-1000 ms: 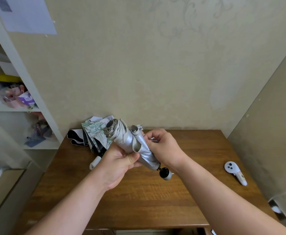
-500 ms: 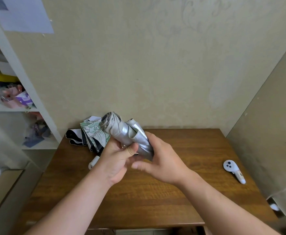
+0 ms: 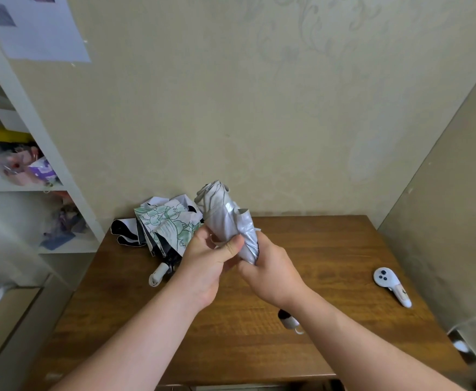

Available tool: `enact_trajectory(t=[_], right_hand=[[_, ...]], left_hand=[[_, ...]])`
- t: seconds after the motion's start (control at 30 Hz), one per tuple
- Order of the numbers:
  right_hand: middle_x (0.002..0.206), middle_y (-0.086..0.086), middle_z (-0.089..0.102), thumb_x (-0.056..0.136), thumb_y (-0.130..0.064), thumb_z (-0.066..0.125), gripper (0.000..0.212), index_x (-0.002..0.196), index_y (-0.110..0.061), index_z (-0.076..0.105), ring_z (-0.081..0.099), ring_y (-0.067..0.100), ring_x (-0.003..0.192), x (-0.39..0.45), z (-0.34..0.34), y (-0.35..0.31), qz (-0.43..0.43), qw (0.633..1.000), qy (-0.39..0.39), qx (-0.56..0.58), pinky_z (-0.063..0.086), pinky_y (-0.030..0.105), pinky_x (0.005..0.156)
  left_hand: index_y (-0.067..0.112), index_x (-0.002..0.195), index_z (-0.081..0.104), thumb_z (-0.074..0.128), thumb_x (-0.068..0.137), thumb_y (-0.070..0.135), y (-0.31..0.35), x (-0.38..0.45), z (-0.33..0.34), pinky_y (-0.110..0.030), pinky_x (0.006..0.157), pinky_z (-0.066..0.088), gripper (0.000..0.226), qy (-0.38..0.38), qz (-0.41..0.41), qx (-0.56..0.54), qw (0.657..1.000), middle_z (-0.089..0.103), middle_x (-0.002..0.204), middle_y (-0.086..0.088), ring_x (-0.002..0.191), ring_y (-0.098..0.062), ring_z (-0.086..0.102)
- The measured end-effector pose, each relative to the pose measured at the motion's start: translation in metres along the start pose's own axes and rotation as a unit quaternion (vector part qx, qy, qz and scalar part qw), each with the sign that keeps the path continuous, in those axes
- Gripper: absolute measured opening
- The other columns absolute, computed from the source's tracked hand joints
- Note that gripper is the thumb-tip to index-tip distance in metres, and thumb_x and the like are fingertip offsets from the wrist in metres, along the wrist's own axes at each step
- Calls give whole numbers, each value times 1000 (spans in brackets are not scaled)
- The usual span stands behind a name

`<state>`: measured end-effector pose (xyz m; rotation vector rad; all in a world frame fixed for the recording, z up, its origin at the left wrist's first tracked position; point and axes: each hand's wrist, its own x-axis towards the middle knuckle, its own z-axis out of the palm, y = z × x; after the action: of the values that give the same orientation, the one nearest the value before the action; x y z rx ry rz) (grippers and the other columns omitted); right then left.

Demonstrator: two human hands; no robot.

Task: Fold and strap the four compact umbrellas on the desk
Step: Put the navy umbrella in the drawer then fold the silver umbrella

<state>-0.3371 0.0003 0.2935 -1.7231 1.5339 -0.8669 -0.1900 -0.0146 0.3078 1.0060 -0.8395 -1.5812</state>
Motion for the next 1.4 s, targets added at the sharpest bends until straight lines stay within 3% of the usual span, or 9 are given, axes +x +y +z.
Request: enact_trajectory(t=[0.07, 0.17, 0.3, 0.57, 0.73, 0.93, 1.2, 1.33, 1.4], right_hand=[[71, -13, 66, 88, -17, 62, 17, 99, -28, 56, 59, 5, 57, -1, -2, -2, 17, 995, -26, 92, 47, 26, 54], [60, 4, 45, 86, 0, 55, 16, 87, -15, 50, 36, 19, 46, -1, -8, -4, 67, 954, -82, 281, 34, 29, 47], [62, 9, 33, 75, -4, 54, 19, 74, -19, 44, 26, 18, 44, 1, -17, -4, 98, 914, -105, 378, 31, 27, 46], [56, -4, 36, 76, -14, 55, 10, 69, -20, 58, 29, 9, 37, 5, -26, -1, 70, 823, -238, 512, 26, 27, 44], [53, -4, 34, 73, -20, 59, 17, 63, -12, 46, 34, 7, 35, 8, -25, 2, 88, 788, -288, 538, 38, 24, 44], [59, -1, 32, 73, -18, 60, 13, 80, -12, 50, 35, 8, 35, 12, -24, 1, 106, 776, -304, 542, 40, 24, 43], [64, -1, 38, 70, -19, 62, 31, 96, -17, 46, 35, 9, 35, 9, -20, 1, 146, 798, -304, 500, 38, 21, 42], [66, 1, 34, 75, -21, 70, 42, 108, -17, 44, 34, 8, 37, 9, -18, -5, 129, 819, -274, 488, 37, 22, 43], [64, -1, 35, 81, -28, 75, 34, 97, -15, 48, 34, 9, 39, 9, -18, -7, 120, 836, -255, 470, 37, 23, 44]], left_hand=[[12, 117, 62, 76, 82, 7, 1, 0, -3, -39, 79, 60, 38, -20, -13, -42, 999, 78, 109, -10, 100, -27, 76], [13, 99, 63, 73, 82, 9, 2, 6, -14, -46, 95, 57, 20, -24, -42, -129, 990, 75, 112, -14, 100, -28, 74], [16, 87, 64, 72, 79, 2, 6, 14, -26, -39, 91, 57, 18, 6, -50, -176, 983, 69, 93, -9, 89, -23, 72], [14, 124, 71, 69, 86, -2, 13, -2, -23, -30, 65, 56, 42, -125, -164, -103, 973, 65, 87, -8, 72, -16, 62], [13, 122, 69, 67, 86, 3, 22, 4, -16, -31, 73, 47, 38, -145, -98, -32, 984, 60, 91, -4, 72, -13, 55], [5, 125, 67, 63, 89, 2, 35, 11, -14, -34, 91, 59, 37, -139, -16, -64, 988, 70, 111, -15, 101, -23, 69], [7, 94, 66, 59, 86, -1, 54, 17, -16, -36, 83, 62, 13, -108, 17, -113, 988, 70, 93, -13, 97, -29, 72], [12, 96, 63, 56, 85, -2, 53, 17, -15, -44, 85, 64, 19, -113, -28, -203, 972, 70, 92, -15, 96, -33, 75], [14, 96, 62, 55, 85, -3, 52, 17, -13, -46, 84, 64, 21, -105, -36, -241, 964, 71, 94, -17, 98, -33, 76]])
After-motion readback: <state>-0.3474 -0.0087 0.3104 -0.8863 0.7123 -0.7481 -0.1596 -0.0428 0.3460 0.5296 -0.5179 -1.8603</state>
